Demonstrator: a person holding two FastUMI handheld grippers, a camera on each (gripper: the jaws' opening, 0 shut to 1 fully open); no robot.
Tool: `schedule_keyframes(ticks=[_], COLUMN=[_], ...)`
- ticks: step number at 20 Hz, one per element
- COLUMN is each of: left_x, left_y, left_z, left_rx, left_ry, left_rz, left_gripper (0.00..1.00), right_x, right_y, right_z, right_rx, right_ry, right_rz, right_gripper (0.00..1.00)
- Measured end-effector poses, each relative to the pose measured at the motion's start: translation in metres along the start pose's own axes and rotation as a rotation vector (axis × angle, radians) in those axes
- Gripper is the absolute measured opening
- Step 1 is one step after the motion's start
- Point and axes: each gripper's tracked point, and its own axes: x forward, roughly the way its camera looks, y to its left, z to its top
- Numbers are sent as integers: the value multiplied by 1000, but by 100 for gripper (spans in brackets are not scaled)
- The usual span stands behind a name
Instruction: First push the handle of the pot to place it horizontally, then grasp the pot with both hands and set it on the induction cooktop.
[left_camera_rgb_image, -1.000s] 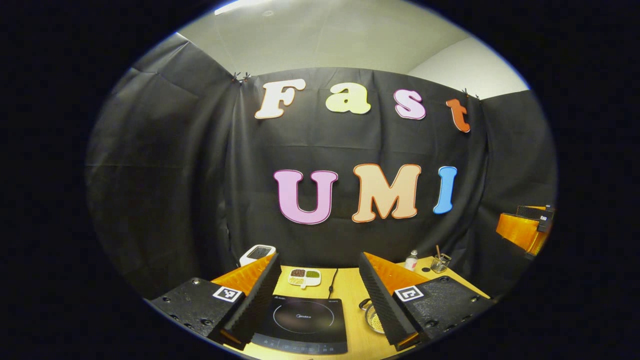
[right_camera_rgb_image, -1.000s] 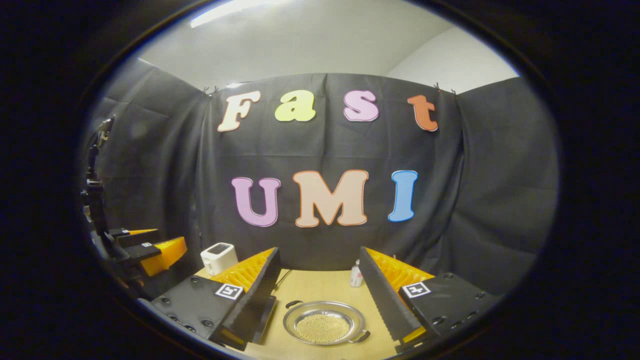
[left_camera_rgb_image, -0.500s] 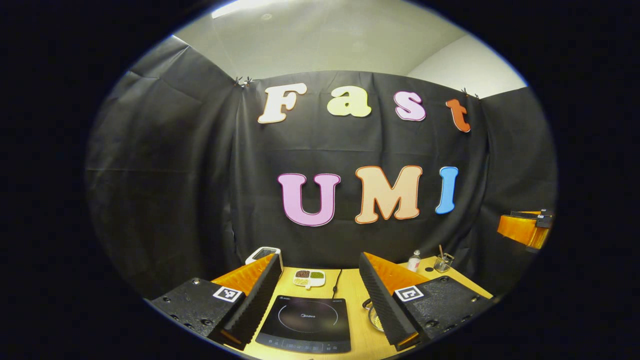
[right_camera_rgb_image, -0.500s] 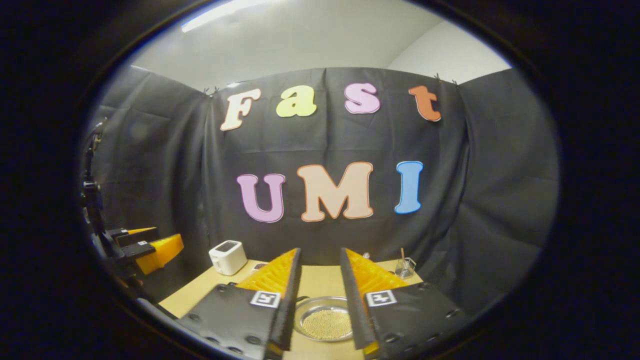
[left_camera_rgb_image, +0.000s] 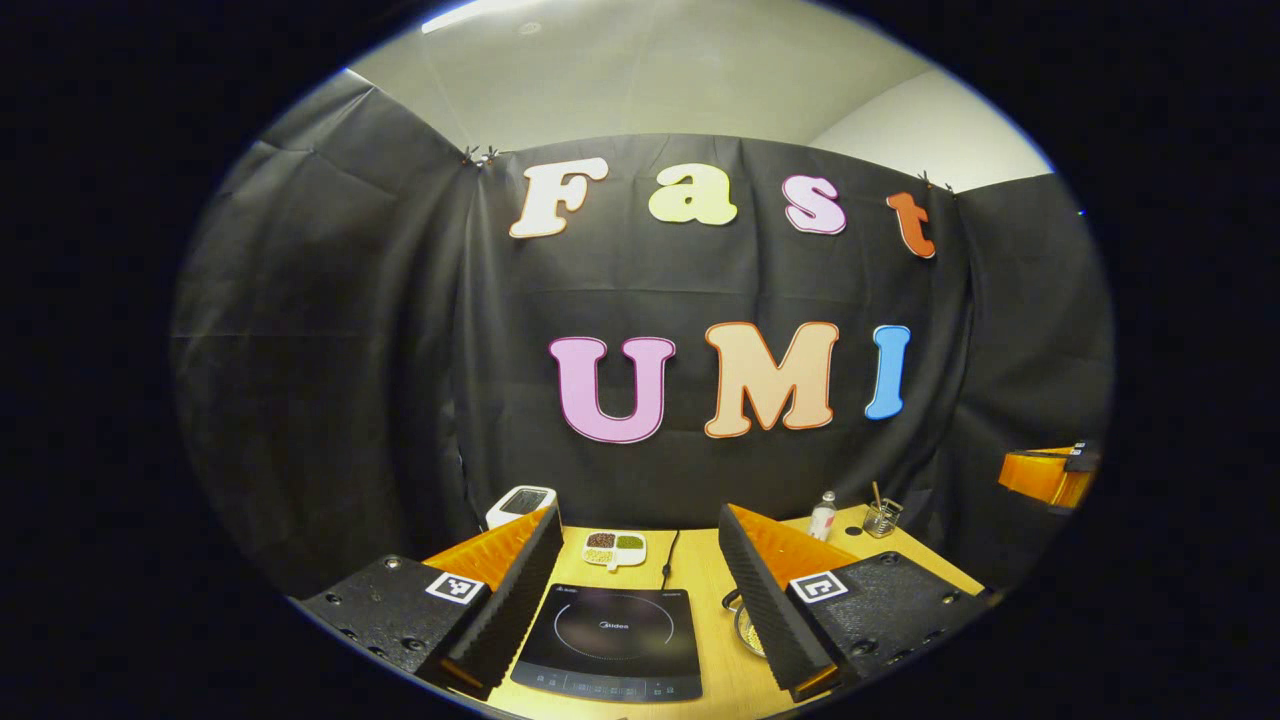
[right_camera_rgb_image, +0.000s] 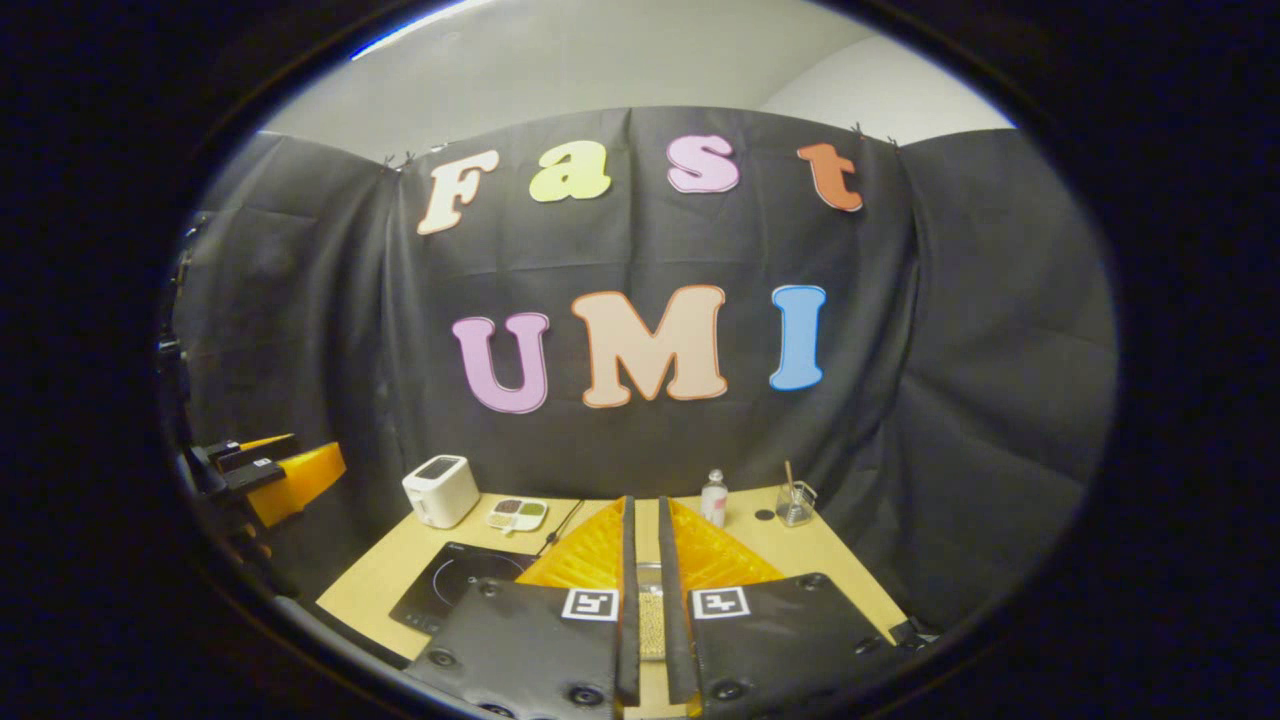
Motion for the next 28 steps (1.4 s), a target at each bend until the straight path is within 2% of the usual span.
schedule_keyframes(ticks=[2,3,5,6,7,9,10,13,14,15,16,17,23,28], left_x=[4,7,11,14,17,20,23,27,29,31,32,34,46,63], left_y=[1,2,6,8,9,14,16,21,23,22,22,22,22,18], left_z=[-7,-10,-17,-19,-21,-25,-24,-24,-22,-20,-20,-20,-17,-14], left_rx=[-4,-4,-7,-12,-18,-24,-22,-3,3,6,10,15,15,37], left_ry=[11,18,30,34,36,39,40,28,18,9,6,7,3,6], left_rz=[-19,-27,-38,-44,-49,-54,-55,-48,-42,-38,-32,-25,38,118], left_gripper=[95,95,92,95,93,95,92,92,95,92,95,92,92,93], right_x=[0,-1,-1,-1,0,-1,-2,-2,-2,-1,0,2,17,33], right_y=[-9,-13,-18,-20,-22,-25,-24,-27,-29,-32,-35,-38,-59,-71], right_z=[-15,-23,-43,-55,-66,-89,-101,-133,-146,-156,-167,-177,-247,-309], right_rx=[15,25,55,67,78,105,125,164,176,191,206,220,283,341], right_ry=[34,53,94,118,144,200,226,306,336,365,395,426,617,799], right_rz=[-43,-64,-98,-112,-127,-150,-149,-162,-165,-164,-164,-163,-158,-123], right_gripper=[1,12,12,12,12,12,13,13,14,14,13,13,13,13])
